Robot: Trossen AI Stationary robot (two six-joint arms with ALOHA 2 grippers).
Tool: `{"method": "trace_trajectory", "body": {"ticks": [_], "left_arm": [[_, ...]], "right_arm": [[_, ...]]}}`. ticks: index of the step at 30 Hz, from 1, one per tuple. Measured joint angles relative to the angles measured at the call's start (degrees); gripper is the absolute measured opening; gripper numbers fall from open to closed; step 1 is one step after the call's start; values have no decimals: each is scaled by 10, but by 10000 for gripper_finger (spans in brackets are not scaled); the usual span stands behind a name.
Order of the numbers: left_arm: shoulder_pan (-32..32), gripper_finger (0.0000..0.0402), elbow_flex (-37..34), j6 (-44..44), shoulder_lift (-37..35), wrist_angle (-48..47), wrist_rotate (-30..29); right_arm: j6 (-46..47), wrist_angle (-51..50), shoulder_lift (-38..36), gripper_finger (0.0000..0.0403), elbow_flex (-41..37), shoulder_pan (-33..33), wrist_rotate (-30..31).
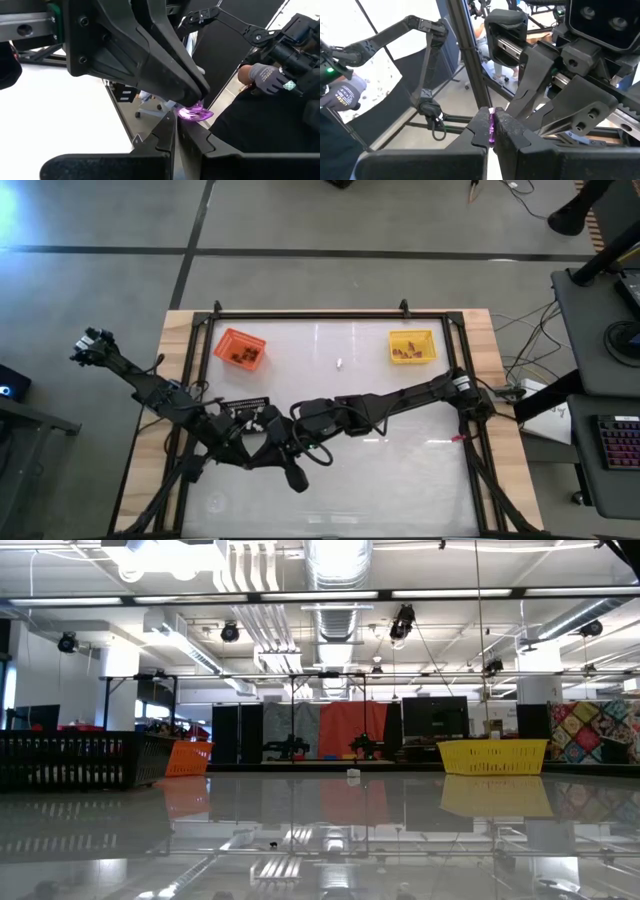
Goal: Sort Halloween decoration
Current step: Put the purple witch hat toy into the yellow bin
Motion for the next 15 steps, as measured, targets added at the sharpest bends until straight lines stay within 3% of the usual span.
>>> {"method": "trace_trajectory", "body": {"ticks": [15], "left_arm": [[17,0,0,14,0,20,7]], "right_arm": [[2,-10,-3,9,0,0,0]]}}
